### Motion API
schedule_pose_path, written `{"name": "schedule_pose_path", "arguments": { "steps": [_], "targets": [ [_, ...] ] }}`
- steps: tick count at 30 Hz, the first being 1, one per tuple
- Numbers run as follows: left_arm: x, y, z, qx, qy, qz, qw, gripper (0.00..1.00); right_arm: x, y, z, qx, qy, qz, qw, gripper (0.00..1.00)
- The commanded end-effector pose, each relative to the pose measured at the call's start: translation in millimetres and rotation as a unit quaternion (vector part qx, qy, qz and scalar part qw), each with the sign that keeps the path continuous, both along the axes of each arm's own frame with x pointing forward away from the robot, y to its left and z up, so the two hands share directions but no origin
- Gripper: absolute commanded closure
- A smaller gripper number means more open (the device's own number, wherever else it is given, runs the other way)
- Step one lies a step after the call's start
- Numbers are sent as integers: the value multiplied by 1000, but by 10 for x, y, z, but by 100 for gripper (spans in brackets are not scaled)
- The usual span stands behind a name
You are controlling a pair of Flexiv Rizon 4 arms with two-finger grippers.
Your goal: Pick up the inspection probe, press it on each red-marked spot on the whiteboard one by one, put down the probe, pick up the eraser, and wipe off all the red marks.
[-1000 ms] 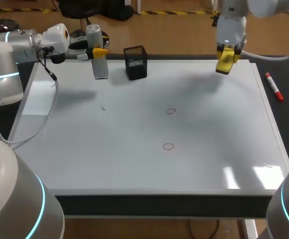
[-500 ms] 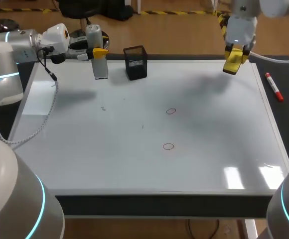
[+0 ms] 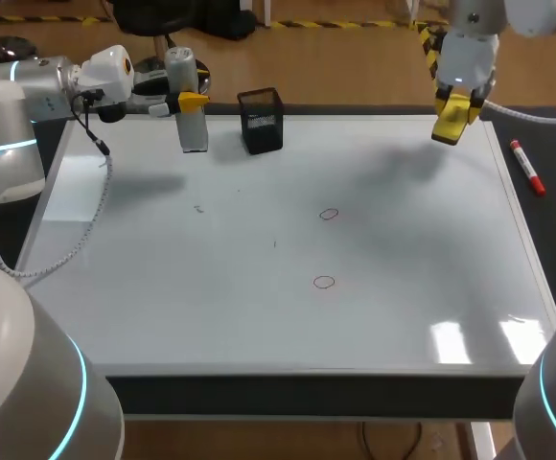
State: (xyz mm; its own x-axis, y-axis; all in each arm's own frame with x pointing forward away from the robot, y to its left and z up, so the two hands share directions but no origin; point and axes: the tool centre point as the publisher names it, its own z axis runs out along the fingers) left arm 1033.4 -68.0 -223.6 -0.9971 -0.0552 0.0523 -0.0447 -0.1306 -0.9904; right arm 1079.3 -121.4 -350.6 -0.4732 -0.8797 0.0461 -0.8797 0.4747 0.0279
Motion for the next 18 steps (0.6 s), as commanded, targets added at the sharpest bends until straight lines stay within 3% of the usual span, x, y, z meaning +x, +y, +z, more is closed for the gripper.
{"name": "schedule_pose_path", "arguments": {
  "steps": [1,9,18],
  "targets": [
    [15,5,31,0,-2,1,1000,100,3,-7,11,-1,0,1,1000,100],
    [-12,-269,233,14,-26,-31,999,100,3,-7,11,-1,0,1,1000,100],
    [-70,-740,282,-21,-24,-90,995,100,3,-7,11,-1,0,1,1000,100]
  ]
}}
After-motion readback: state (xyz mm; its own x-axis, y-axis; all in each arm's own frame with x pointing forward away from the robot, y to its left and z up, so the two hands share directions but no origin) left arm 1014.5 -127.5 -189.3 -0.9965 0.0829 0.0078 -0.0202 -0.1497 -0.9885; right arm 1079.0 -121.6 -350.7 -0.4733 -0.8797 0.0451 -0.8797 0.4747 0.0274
